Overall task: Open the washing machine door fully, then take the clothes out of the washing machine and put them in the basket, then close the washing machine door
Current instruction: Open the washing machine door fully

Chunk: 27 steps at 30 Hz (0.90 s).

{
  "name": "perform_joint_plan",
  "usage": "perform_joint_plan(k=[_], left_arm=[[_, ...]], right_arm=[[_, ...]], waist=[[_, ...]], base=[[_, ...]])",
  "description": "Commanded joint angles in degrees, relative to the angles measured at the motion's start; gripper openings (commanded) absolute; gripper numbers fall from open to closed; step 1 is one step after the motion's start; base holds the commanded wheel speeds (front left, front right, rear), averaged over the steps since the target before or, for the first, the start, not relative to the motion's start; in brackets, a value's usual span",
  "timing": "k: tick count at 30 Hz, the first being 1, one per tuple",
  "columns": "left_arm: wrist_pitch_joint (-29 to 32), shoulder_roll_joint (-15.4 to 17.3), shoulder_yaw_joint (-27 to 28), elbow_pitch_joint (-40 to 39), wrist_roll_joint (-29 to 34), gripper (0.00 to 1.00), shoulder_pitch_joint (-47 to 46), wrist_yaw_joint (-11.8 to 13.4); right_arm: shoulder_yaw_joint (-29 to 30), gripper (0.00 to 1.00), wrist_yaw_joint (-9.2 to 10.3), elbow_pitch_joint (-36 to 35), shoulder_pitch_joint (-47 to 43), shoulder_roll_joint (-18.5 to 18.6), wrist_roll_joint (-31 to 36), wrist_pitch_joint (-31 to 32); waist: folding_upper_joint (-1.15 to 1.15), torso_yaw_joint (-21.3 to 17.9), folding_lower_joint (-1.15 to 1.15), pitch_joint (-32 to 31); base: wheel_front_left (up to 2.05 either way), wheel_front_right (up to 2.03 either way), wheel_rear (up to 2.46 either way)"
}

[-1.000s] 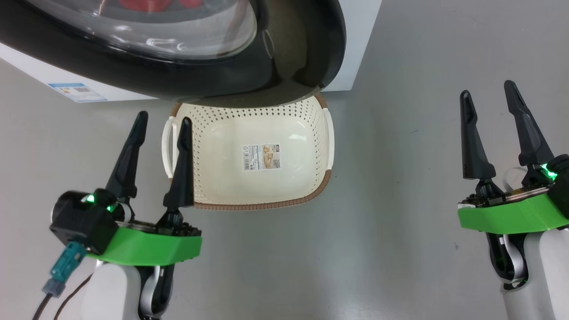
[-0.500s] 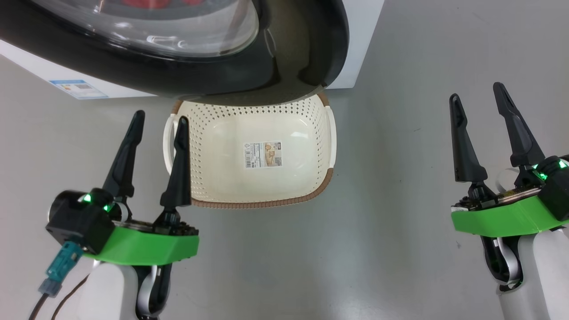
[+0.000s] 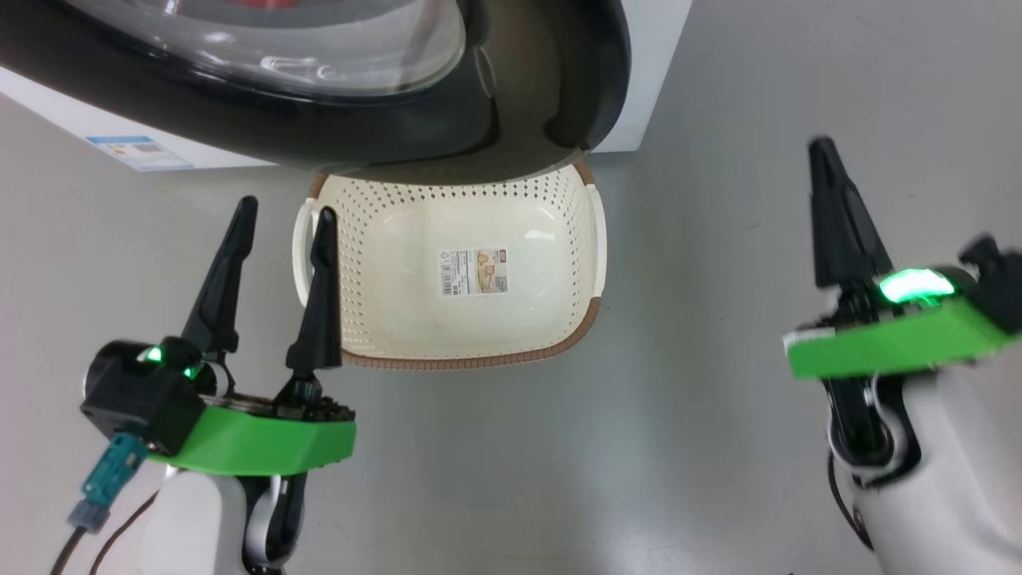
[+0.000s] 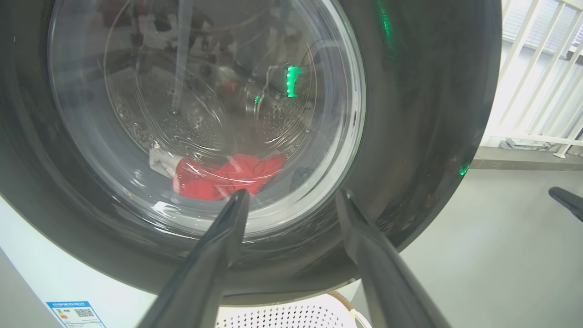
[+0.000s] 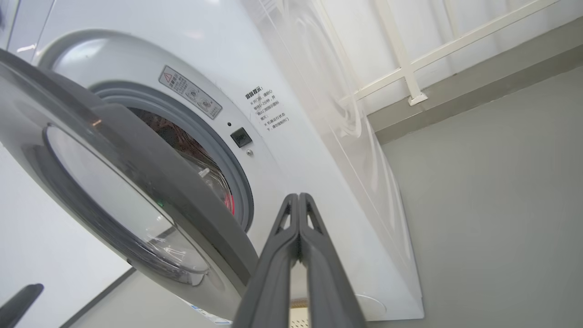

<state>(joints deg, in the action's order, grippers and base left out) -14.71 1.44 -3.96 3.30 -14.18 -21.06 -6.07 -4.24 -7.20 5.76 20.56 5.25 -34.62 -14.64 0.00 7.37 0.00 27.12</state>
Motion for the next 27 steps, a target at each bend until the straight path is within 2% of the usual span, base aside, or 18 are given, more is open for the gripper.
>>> perform_joint_plan(k=[1, 4, 7, 11, 15, 21, 27], left_arm=[[-0.3, 1.4, 1.8, -1.6, 0.4, 1.00, 0.0, 0.0], [-0.3, 1.4, 1.5, -1.6, 0.2, 1.00, -0.4, 0.0], [-0.3, 1.4, 1.0, -1.6, 0.0, 1.00, -0.6, 0.0], [-0.3, 1.4, 0.3, -1.7, -0.3, 1.00, -1.1, 0.3], [-0.3, 1.4, -0.2, -1.9, -0.8, 1.00, -1.2, 0.5], [-0.3, 1.4, -1.2, -1.7, -1.0, 1.00, -1.2, 0.8], [-0.3, 1.4, -1.9, -2.1, -0.5, 1.00, -1.5, 1.1]], right_arm=[[-3.1, 0.00, -0.29, 0.2, 3.1, 0.7, -5.3, -0.4], [-7.6, 0.00, -0.29, 3.3, 8.6, 3.1, -17.3, -0.3], [-10.1, 0.00, -0.29, 4.7, 14.5, 4.8, -31.8, 2.6], [-11.5, 0.00, -0.29, 4.7, 21.0, 6.2, -46.9, 11.2], [-11.6, 0.00, -0.29, 6.0, 25.6, 6.5, -58.5, 22.8], [-10.7, 0.00, -0.29, 12.4, 32.3, 6.7, -69.2, 39.0], [-11.8, 0.00, -0.29, 16.5, 38.2, 7.3, -70.7, 48.7]], waist=[[0.00, 0.1, 0.00, 0.3], [0.00, 0.5, 0.00, 0.7], [0.00, 1.1, 0.00, 1.2], [0.00, 2.2, 0.00, 1.9], [0.00, 2.8, 0.00, 2.2], [0.00, 3.5, 0.00, 2.3], [0.00, 4.0, 0.00, 3.0]], base=[[0.00, 0.00, 0.00], [0.00, 0.00, 0.00], [0.00, 0.00, 0.00], [0.00, 0.00, 0.00], [0.00, 0.00, 0.00], [0.00, 0.00, 0.00], [0.00, 0.00, 0.00]])
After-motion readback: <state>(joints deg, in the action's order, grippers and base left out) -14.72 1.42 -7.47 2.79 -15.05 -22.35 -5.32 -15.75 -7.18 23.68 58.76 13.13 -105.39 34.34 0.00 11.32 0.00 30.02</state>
